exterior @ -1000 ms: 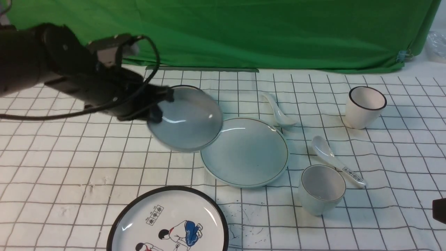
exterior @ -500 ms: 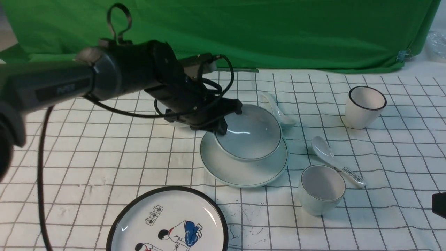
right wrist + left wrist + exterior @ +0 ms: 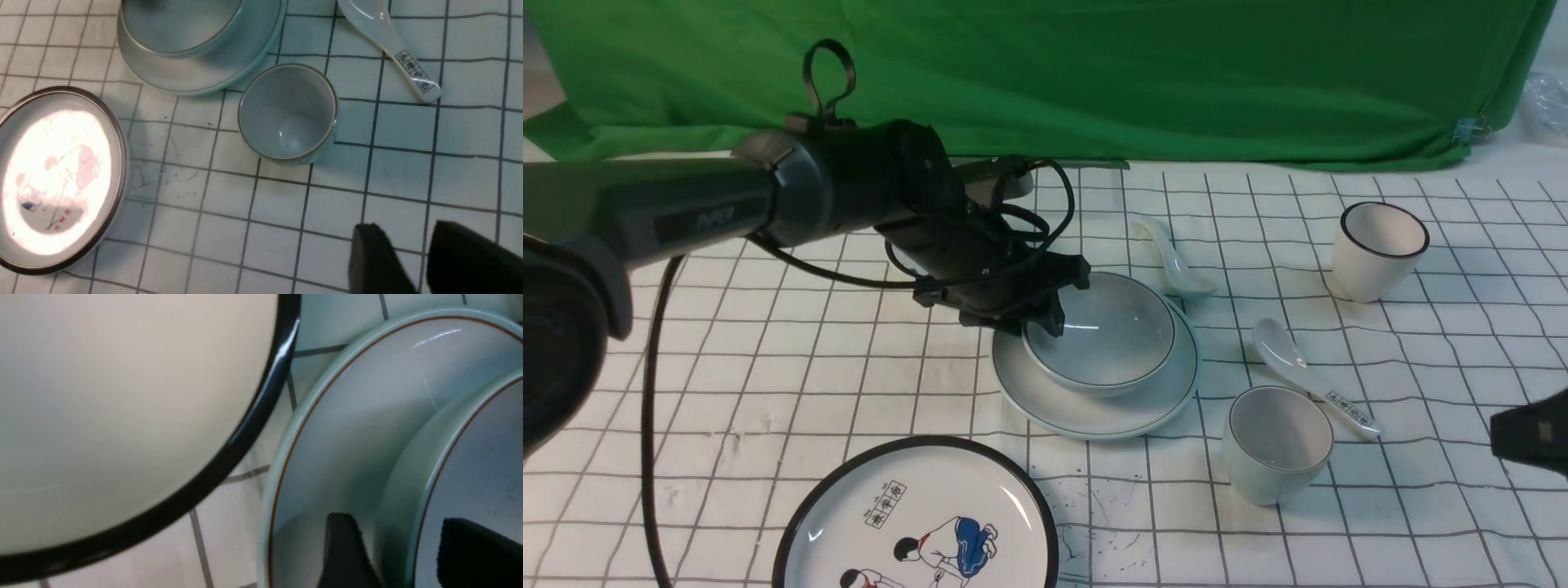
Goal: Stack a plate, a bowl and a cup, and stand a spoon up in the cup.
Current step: Use the left arm to put the blue rice bowl into the blue large plate in the middle, then use the right arm to grab a blue teacup
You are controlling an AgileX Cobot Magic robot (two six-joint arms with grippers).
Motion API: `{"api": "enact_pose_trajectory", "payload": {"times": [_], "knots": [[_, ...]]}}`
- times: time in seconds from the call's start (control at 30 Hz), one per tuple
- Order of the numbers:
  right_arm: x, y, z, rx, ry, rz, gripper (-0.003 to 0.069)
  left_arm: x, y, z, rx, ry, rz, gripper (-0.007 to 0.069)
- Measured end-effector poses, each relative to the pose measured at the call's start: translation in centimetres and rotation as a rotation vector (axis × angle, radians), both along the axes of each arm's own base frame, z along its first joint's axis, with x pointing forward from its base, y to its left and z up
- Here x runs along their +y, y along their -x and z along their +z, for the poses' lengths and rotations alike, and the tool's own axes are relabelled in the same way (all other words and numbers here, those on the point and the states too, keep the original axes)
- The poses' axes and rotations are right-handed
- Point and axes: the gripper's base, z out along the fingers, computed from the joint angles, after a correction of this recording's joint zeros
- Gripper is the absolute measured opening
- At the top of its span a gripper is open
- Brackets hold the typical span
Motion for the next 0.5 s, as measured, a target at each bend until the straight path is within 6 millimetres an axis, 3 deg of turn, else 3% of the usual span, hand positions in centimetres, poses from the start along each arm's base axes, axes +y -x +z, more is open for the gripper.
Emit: {"api": "enact_pose_trajectory", "payload": {"times": [0.07,0.13,0.27,0.3,0.33,0.37,0.43,0.5], "knots": [[0.6,-2.4,-0.6,0.057,0.027,0.041,0.0394,0.6,-0.1,2.0,-0.001,-0.028,-0.02,0.0439],[1.2,-3.7,-1.0,0.08,0.044,0.079,0.0454,1.3,-0.1,4.2,-0.016,-0.046,-0.025,0.047],[3.0,-6.9,-2.8,0.143,0.101,0.142,0.0505,2.8,0.8,8.5,-0.079,-0.138,-0.071,0.0438],[3.1,-7.3,-3.0,0.148,0.106,0.145,0.0507,2.8,0.9,8.5,-0.076,-0.139,-0.072,0.0438],[3.5,-8.3,-3.6,0.167,0.132,0.152,0.0513,3.6,1.4,9.9,-0.104,-0.196,-0.084,0.0386],[3.5,-8.4,-3.7,0.171,0.133,0.152,0.0514,3.6,1.6,10.1,-0.104,-0.195,-0.084,0.0376],[4.2,-10.8,-5.5,0.214,0.176,0.165,0.0521,5.0,3.0,13.1,-0.149,-0.276,-0.079,0.0206],[4.3,-11.5,-6.1,0.226,0.184,0.165,0.0521,5.4,3.5,13.9,-0.168,-0.292,-0.078,0.0144]]}}
